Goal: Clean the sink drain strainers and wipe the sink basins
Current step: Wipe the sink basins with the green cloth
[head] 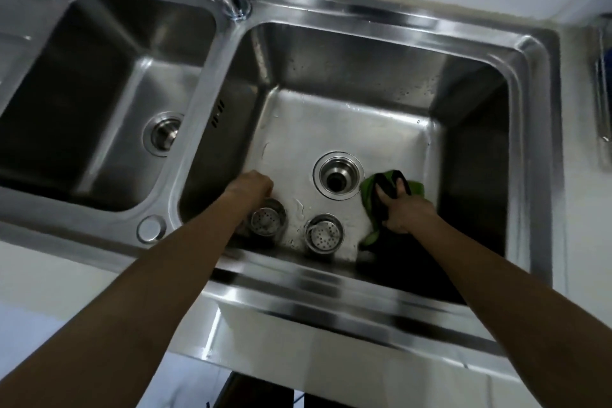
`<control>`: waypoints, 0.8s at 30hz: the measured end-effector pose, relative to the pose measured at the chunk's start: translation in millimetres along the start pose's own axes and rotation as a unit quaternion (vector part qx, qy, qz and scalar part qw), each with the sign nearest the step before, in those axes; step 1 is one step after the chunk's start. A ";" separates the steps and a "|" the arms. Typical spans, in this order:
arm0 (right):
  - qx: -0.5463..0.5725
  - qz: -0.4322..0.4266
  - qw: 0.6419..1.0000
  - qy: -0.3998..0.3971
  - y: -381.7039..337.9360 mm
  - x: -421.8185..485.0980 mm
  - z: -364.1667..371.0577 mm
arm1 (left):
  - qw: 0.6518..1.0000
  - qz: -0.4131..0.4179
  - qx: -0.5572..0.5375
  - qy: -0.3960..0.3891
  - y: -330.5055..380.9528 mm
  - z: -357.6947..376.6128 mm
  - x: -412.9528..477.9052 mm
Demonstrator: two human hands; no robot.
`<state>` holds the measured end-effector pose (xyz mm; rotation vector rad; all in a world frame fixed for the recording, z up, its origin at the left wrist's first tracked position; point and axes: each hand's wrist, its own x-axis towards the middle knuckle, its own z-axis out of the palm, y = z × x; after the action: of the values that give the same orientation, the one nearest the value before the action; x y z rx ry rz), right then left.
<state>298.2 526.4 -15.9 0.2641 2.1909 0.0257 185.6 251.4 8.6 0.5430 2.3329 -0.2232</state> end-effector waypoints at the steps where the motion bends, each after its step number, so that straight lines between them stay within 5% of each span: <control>1: 0.004 0.002 1.000 0.000 -0.3 0.7 -1.9 | 1.000 0.004 0.006 -0.001 1.4 -1.6 2.3; 6: -0.003 -0.015 0.999 -0.039 -3.6 -8.0 14.0 | 0.983 -0.024 -0.136 0.118 2.6 -21.8 24.4; 10: -0.021 -0.021 0.998 -0.051 -4.8 -11.2 26.0 | 0.917 -0.106 -0.322 0.209 8.8 -43.1 56.8; 19: 0.004 0.012 1.000 -0.021 -10.9 8.5 2.2 | 0.891 -0.184 -0.367 0.195 9.1 -31.8 76.4; 22: 0.010 0.010 0.999 -0.029 -13.6 3.8 0.5 | 0.915 -0.122 -0.271 0.275 20.0 -27.3 44.8; 24: 0.003 -0.002 0.999 -0.045 -14.6 -2.4 2.1 | 0.927 0.027 -0.198 0.317 35.0 -22.2 24.8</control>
<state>298.6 511.5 -16.9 0.2600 2.1023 0.0043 171.3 297.5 7.5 0.5238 2.8658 0.5210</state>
